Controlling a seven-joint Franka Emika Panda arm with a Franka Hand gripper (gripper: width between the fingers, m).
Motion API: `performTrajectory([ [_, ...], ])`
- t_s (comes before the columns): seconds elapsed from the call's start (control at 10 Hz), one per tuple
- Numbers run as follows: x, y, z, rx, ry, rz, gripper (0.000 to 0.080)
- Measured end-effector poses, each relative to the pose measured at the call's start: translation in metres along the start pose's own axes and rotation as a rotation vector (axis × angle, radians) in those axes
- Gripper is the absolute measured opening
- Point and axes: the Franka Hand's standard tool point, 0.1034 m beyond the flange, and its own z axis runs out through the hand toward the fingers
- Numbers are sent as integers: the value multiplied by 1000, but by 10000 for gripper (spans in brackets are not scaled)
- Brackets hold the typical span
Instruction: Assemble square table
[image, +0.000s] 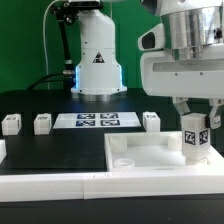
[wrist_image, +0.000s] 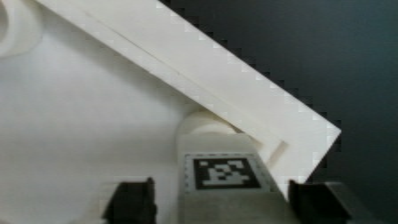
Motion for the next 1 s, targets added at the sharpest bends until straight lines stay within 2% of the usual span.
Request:
performTrajectory([
  [0.1,-1,0,0,-4,-4,-42,506],
  [0.2,-2,0,0,-10,-9,-86,506],
  [0.3,-1,-1,-1,-11,-12,-204,619],
  [0.5,1,-2,-1,-12,-16,-397,640],
  [1.0,2,-5,1,-41,-61,-823,649],
])
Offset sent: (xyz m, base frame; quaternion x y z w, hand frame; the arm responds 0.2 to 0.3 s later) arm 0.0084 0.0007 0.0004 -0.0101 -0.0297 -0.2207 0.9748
